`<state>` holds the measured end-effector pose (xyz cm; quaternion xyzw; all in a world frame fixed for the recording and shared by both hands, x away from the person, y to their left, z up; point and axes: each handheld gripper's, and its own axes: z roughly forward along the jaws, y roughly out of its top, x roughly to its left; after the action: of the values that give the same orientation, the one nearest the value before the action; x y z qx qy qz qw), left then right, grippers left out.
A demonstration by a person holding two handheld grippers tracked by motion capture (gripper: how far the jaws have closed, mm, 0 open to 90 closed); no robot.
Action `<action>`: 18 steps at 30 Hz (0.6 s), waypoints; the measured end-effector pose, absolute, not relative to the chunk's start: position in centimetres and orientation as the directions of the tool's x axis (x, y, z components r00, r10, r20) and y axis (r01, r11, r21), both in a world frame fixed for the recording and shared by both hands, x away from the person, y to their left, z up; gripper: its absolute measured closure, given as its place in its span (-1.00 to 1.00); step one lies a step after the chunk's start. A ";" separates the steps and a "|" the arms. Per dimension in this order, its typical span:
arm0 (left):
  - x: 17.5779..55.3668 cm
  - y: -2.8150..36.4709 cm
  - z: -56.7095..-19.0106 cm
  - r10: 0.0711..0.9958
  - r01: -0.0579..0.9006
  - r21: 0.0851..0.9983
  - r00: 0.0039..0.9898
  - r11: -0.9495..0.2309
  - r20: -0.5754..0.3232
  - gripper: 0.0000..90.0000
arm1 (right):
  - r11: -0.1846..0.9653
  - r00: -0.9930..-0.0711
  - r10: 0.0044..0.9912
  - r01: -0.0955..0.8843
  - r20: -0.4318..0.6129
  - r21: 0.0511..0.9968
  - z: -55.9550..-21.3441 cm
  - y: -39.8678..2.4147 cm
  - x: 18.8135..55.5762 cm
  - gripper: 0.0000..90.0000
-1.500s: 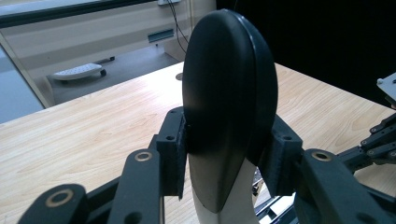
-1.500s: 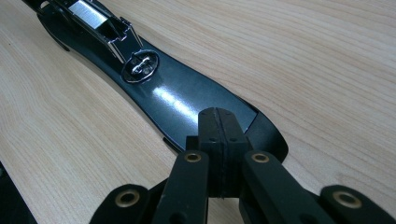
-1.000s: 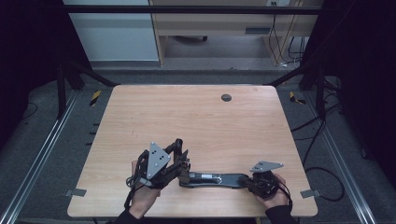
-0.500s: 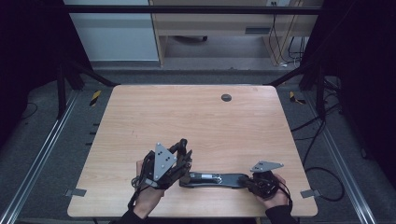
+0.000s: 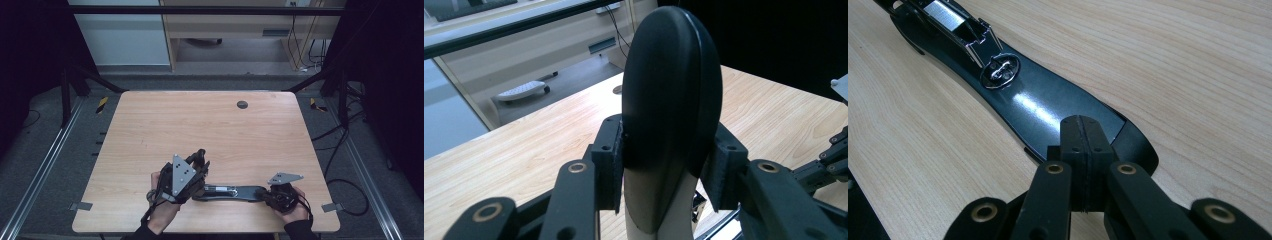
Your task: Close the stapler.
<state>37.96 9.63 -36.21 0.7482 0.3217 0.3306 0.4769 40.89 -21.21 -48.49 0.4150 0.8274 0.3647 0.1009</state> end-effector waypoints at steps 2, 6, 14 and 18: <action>37.9 9.4 -36.2 0.796 0.165 0.925 0.574 -0.343 0.193 0.26 | 0.389 -0.635 0.761 0.612 0.134 0.688 -48.5 -21.2 40.9 1.00; 37.8 8.6 -36.3 0.795 0.151 0.921 0.567 -0.360 0.218 0.26 | 0.389 -0.634 0.762 0.611 0.132 0.689 -48.5 -21.1 40.9 1.00; 37.5 7.5 -36.8 0.800 0.125 0.919 0.546 -0.373 0.250 0.26 | 0.393 -0.637 0.760 0.608 0.130 0.690 -48.5 -21.2 40.9 1.00; 37.4 7.2 -36.9 0.802 0.116 0.920 0.538 -0.375 0.260 0.26 | 0.394 -0.638 0.759 0.608 0.129 0.689 -48.5 -21.2 40.9 1.00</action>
<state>37.44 7.16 -36.91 0.7430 0.3087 0.3683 0.4658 40.86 -21.15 -48.49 0.4126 0.8283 0.3645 0.1036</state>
